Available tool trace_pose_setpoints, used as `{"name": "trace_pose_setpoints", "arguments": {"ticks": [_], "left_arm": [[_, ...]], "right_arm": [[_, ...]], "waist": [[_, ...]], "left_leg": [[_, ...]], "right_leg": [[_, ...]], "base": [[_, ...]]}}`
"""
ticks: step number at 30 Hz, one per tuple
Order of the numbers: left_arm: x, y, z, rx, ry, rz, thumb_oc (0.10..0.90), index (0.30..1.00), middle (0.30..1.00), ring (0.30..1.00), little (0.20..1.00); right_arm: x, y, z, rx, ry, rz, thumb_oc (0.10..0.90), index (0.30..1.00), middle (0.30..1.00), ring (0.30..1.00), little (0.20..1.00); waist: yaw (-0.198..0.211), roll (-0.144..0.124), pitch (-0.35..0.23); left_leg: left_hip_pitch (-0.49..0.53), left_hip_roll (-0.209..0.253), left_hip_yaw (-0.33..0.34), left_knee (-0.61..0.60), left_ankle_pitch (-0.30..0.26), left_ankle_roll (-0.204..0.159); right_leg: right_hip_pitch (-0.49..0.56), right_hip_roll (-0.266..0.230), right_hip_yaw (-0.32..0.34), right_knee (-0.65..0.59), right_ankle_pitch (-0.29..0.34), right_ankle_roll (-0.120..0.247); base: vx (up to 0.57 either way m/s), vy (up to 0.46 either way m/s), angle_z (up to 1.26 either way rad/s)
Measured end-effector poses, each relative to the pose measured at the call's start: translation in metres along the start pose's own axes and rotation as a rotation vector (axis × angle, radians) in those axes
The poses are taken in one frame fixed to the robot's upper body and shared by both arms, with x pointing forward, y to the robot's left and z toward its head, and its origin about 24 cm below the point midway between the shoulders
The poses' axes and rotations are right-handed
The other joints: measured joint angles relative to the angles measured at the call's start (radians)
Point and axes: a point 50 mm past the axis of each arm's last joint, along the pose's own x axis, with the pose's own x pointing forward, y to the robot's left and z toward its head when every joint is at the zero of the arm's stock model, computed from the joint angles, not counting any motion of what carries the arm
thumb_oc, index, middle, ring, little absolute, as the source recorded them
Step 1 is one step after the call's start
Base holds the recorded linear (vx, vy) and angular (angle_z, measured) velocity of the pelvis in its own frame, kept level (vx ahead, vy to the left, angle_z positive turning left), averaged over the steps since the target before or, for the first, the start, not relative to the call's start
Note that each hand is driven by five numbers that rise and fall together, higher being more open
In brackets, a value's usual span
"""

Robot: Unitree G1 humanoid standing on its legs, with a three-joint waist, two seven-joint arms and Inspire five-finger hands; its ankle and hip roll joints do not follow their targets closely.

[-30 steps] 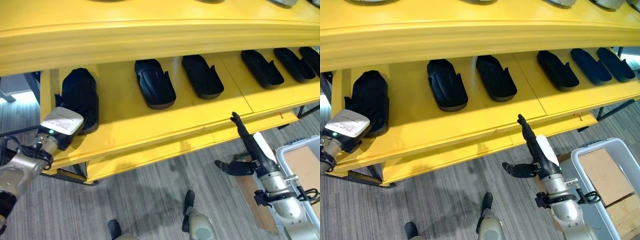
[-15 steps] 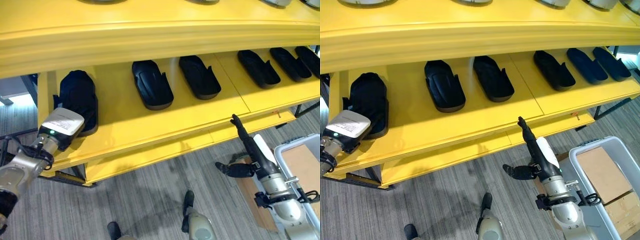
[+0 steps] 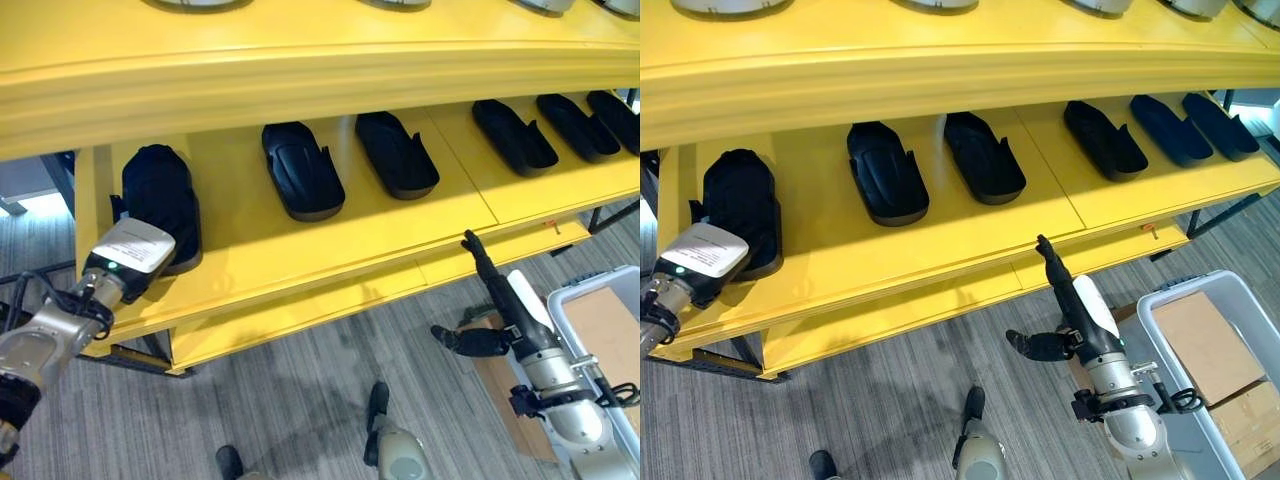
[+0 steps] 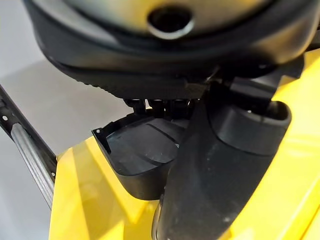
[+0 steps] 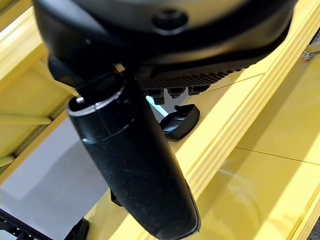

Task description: Move parts from the plastic box to the shelf.

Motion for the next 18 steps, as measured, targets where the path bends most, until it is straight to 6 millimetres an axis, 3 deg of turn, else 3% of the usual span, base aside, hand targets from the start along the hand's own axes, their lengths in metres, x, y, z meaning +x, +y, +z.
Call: {"name": "trace_pose_setpoints", "arguments": {"ticks": [18], "left_arm": [[0.0024,-0.0018,0.0023,-0.002,-0.004,-0.008,0.900,1.000,1.000,1.000,1.000]], "right_arm": [[-0.0005,-0.0002,-0.0003,-0.001,0.002,-0.001,0.900,1.000,1.000,1.000,1.000]], "waist": [[-0.002,0.003,-0.014]], "left_leg": [[0.000,-0.002,0.007,0.000,0.001,0.001]], "right_leg": [[-0.009,0.000,0.009,0.003,0.002,-0.002]], "base": [[0.00,0.000,0.00]]}}
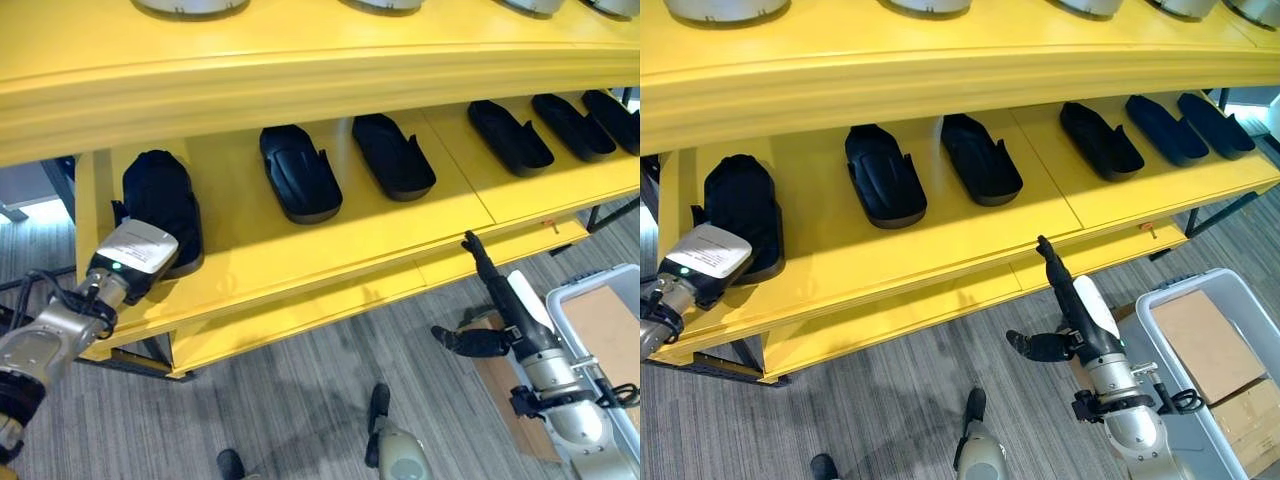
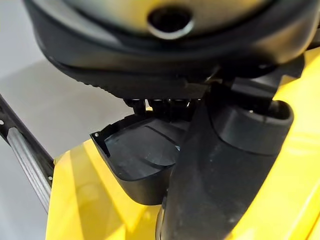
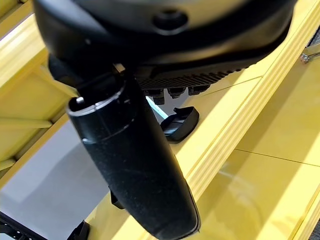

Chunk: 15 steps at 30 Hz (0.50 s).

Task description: Move parts from the plastic box to the shelf.

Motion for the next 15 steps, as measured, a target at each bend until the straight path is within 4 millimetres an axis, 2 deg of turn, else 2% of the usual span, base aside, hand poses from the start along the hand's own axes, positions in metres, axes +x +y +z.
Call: {"name": "trace_pose_setpoints", "arguments": {"ticks": [15], "left_arm": [[0.005,0.017,0.015,-0.005,-0.069,0.075,0.900,1.000,1.000,1.000,1.000]], "right_arm": [[-0.002,-0.001,-0.001,-0.003,0.009,-0.003,0.900,1.000,1.000,1.000,1.000]], "waist": [[0.000,0.000,0.000]], "left_leg": [[0.001,-0.001,0.000,0.000,0.000,0.000]], "right_leg": [[0.000,0.000,0.000,0.000,0.000,0.000]], "base": [[0.00,0.000,0.00]]}}
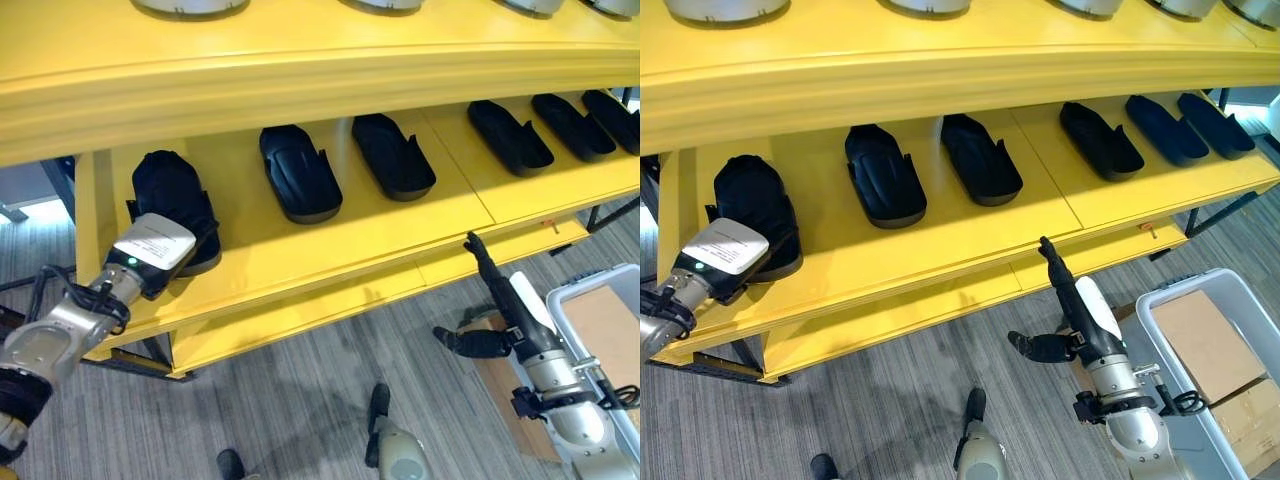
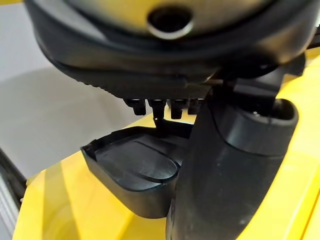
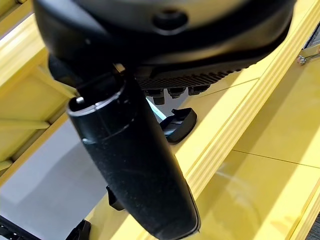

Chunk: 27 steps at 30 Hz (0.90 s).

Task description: Move parts from the plastic box to the shelf.

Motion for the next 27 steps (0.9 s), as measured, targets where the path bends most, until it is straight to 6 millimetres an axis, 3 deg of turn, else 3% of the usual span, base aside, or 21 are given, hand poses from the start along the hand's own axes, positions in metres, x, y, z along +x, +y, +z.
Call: {"name": "trace_pose_setpoints", "arguments": {"ticks": [11,27], "left_arm": [[0.000,0.001,0.002,-0.001,-0.010,0.009,0.900,1.000,1.000,1.000,1.000],[-0.017,-0.021,-0.003,-0.022,0.032,-0.071,0.900,1.000,1.000,1.000,1.000]], "right_arm": [[0.000,0.000,0.000,0.000,0.002,0.000,0.900,1.000,1.000,1.000,1.000],[-0.004,0.001,-0.004,0.000,0.029,0.005,0.900,1.000,1.000,1.000,1.000]], "waist": [[-0.011,0.002,-0.001],[0.007,0.023,-0.012]], "left_leg": [[0.001,-0.013,-0.001,0.000,0.002,0.004],[0.002,-0.014,-0.007,-0.001,0.005,0.007]], "right_leg": [[0.001,-0.012,0.002,0.000,0.003,0.002],[0.007,-0.014,-0.002,-0.001,0.005,0.000]], "base": [[0.00,0.000,0.00],[0.00,0.000,0.00]]}}
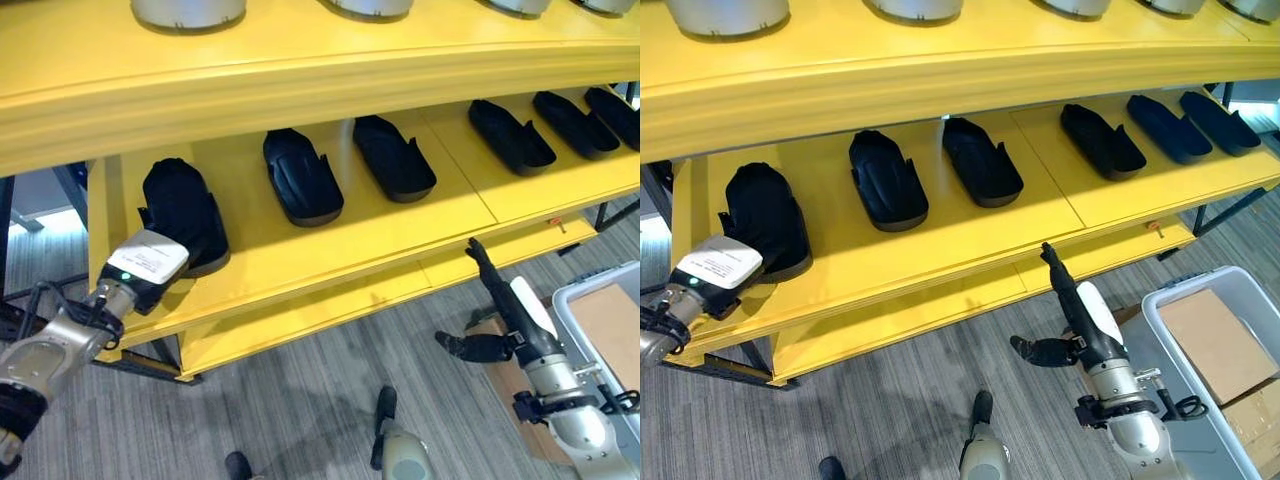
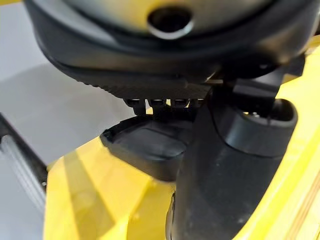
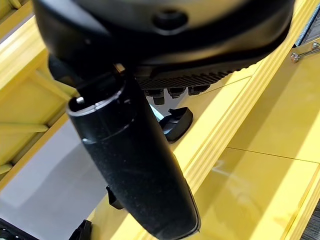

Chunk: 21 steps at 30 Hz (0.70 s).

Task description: Move parts from the plastic box to the shelf.

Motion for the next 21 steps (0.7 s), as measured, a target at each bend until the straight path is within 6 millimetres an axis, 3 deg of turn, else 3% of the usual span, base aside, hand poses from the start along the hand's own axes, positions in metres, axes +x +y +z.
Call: {"name": "trace_pose_setpoints", "arguments": {"ticks": [7,14,19,21], "left_arm": [[-0.006,0.003,-0.010,-0.015,0.049,0.025,0.900,1.000,1.000,1.000,1.000],[-0.015,0.038,-0.006,-0.048,0.048,0.222,0.900,1.000,1.000,1.000,1.000],[-0.028,0.055,-0.007,-0.173,0.106,0.383,0.900,1.000,1.000,1.000,1.000],[-0.036,0.060,0.002,-0.278,0.118,0.472,0.900,1.000,1.000,1.000,1.000]], "right_arm": [[0.000,0.000,0.000,0.000,-0.001,-0.001,0.900,1.000,1.000,1.000,1.000],[0.000,-0.008,-0.001,-0.009,0.004,-0.036,0.900,1.000,1.000,1.000,1.000],[0.000,-0.008,-0.001,-0.008,0.005,-0.041,0.900,1.000,1.000,1.000,1.000],[-0.001,-0.008,-0.001,-0.008,0.008,-0.042,0.900,1.000,1.000,1.000,1.000]], "waist": [[0.003,0.001,-0.001],[0.025,0.009,-0.010],[0.031,0.014,-0.016],[0.035,0.018,-0.021]], "left_leg": [[0.000,0.000,-0.005,0.000,0.001,0.001],[0.000,0.000,-0.015,-0.002,0.001,0.001],[0.003,-0.002,-0.019,-0.002,-0.002,0.005],[0.001,-0.002,-0.021,-0.002,-0.001,0.005]], "right_leg": [[0.006,0.000,-0.002,-0.004,0.000,0.000],[0.011,-0.001,-0.010,-0.005,0.002,0.003],[0.024,-0.003,-0.015,-0.010,-0.001,0.005],[0.026,-0.004,-0.019,-0.011,-0.002,0.007]], "base": [[0.00,0.001,0.00],[0.00,-0.001,0.00],[-0.01,-0.011,0.05],[-0.01,-0.019,0.04]]}}
